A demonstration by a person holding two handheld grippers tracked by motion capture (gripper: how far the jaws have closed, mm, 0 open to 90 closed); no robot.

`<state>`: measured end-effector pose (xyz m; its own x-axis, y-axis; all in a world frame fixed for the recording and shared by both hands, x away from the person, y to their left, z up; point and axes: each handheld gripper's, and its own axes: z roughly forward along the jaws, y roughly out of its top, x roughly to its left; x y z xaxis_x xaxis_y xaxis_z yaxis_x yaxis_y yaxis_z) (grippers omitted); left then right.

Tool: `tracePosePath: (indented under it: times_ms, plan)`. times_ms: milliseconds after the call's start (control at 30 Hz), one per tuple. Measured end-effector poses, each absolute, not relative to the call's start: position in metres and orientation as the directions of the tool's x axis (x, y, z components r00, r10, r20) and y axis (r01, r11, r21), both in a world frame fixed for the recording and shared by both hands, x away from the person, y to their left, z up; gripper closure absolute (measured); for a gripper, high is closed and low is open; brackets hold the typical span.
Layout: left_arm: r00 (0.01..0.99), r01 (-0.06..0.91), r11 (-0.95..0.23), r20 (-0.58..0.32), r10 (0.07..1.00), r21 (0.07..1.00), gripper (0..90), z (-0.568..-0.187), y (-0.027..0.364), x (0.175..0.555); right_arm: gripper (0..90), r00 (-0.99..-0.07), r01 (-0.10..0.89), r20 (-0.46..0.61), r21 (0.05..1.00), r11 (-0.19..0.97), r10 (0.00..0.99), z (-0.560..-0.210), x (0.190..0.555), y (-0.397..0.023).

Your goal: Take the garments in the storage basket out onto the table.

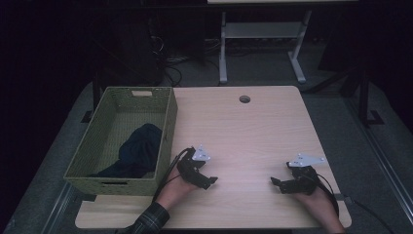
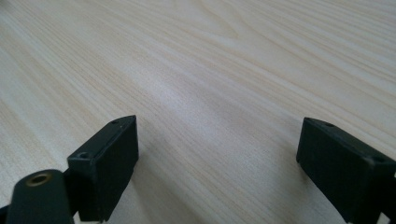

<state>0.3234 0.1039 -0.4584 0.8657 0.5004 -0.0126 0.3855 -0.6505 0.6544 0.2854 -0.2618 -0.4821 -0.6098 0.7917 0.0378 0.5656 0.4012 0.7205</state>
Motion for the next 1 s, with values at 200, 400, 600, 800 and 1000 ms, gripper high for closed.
tracePosePath:
  times_ms: [200, 400, 600, 800, 1000]
  plan:
    - [0.865, 0.393, -0.647, -0.025, 0.501, 0.653, 13.5, -0.456, 0.104, 0.324, 12.5, -0.61, 0.565, 0.037, 0.72, 0.402, 0.792, -0.482, 0.285, -0.262]
    - [0.869, 0.387, -0.65, -0.022, 0.495, 0.654, 13.6, -0.451, 0.104, 0.323, 12.5, -0.61, 0.566, 0.037, 0.72, 0.403, 0.791, -0.482, 0.285, -0.262]
    - [0.867, 0.389, -0.639, -0.029, 0.497, 0.664, 13.6, -0.446, 0.105, 0.324, 12.5, -0.609, 0.565, 0.038, 0.721, 0.401, 0.792, -0.482, 0.285, -0.262]
    - [0.869, 0.389, -0.64, -0.034, 0.493, 0.663, 13.6, -0.442, 0.105, 0.324, 12.5, -0.61, 0.565, 0.037, 0.721, 0.401, 0.792, -0.482, 0.285, -0.262]
    - [0.871, 0.392, -0.648, -0.037, 0.49, 0.653, 13.7, -0.439, 0.104, 0.324, 12.5, -0.609, 0.565, 0.038, 0.721, 0.401, 0.792, -0.482, 0.285, -0.262]
